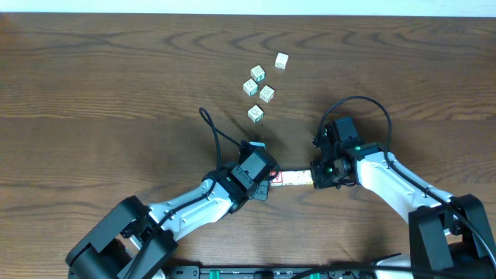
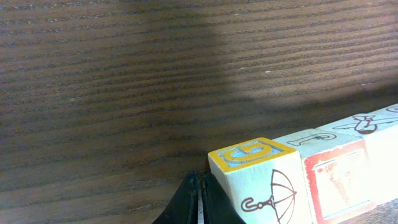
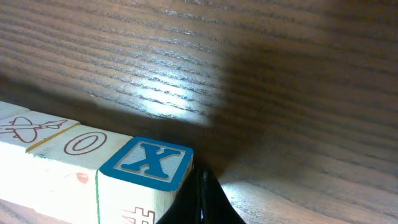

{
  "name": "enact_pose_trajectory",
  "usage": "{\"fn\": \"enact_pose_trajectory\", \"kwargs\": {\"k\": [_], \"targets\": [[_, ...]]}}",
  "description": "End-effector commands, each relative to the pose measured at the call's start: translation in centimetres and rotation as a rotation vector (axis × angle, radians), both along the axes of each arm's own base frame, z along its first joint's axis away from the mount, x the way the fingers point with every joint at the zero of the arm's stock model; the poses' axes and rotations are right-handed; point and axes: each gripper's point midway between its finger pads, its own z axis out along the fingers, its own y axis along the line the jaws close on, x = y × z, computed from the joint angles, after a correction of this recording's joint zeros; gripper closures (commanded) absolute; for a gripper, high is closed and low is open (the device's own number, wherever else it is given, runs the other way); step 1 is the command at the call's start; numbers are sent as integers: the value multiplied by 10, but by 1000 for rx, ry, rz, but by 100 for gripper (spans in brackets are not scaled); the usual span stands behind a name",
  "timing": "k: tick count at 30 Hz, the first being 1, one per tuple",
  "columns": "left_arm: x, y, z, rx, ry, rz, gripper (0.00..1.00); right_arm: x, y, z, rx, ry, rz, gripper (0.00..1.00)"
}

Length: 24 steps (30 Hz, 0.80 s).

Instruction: Lift 5 blocks

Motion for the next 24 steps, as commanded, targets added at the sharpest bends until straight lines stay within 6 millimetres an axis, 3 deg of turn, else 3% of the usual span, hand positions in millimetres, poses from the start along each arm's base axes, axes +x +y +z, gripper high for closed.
{"fn": "enact_pose_trajectory", "kwargs": {"k": [1,14,24], "targets": [[-12,-12,-5,-39,51,-62,93,-9,29,5,124,27,65,99],[-22,-20,-4,-86,99,-89,93,-12,56,19,298,93,-13,99],[-25,-17,-4,-91,129,-41,93,-6,57,28,304,60,-42,99]]}}
